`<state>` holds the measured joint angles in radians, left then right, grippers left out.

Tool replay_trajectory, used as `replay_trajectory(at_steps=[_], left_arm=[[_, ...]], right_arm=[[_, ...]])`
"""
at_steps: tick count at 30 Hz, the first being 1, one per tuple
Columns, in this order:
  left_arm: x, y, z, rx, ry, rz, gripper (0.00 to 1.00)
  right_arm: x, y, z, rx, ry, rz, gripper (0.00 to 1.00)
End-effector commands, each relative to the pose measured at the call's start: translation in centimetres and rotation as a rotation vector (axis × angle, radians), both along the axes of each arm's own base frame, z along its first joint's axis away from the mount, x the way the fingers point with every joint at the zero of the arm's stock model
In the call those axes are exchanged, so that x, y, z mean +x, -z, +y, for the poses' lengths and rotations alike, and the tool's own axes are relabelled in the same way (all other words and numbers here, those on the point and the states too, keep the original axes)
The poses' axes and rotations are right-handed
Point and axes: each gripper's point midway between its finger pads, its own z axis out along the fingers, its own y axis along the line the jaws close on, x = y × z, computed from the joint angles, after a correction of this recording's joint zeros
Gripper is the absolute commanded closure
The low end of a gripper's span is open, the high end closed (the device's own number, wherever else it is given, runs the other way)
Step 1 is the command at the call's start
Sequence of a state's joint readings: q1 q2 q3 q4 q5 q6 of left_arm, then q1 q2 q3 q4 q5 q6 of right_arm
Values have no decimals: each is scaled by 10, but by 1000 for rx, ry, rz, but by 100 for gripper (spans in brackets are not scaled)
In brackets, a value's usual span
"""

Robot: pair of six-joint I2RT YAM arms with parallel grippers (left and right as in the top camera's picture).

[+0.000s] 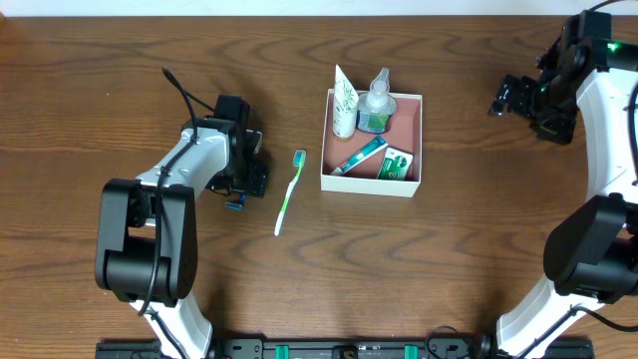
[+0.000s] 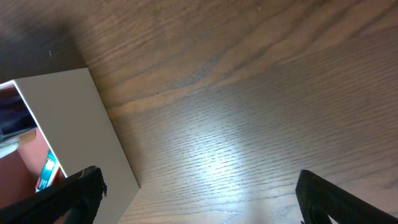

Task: Pack container
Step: 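Lower the left gripper and grasp the blue razor handle, then carry the razor over the box and lower it inside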

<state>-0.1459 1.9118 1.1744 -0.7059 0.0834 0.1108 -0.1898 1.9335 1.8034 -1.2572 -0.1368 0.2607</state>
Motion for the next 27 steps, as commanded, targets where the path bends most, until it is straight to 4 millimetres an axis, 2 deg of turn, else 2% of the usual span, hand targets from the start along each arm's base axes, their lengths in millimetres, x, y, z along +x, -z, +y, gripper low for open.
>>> replay_trajectory(at_steps=[1,4,7,14,17,20,22,27], left_arm=[[-4,6,-1,-11,14,20,28],[-3,6,-1,-12,14,15,37],[-1,6,-1,-13,14,9,52],[6,5,-2,-18,-15,-18,79],[7,5,-3,-19,-20,-24,81],[8,3,-3,-20,-21,-29,93],[9,-1,-3,-22,-32,-37,94],[23,-29,-5,-38,-73,-102,94]], right_arm=[[1,0,-4,-4,19,0,1],[1,0,-4,-4,19,0,1],[1,0,-4,-4,19,0,1],[1,0,-4,-4,19,0,1],[1,0,-4,-4,19,0,1],[1,0,-4,-4,19,0,1],[1,0,-4,-4,19,0,1],[1,0,-4,-4,19,0,1]])
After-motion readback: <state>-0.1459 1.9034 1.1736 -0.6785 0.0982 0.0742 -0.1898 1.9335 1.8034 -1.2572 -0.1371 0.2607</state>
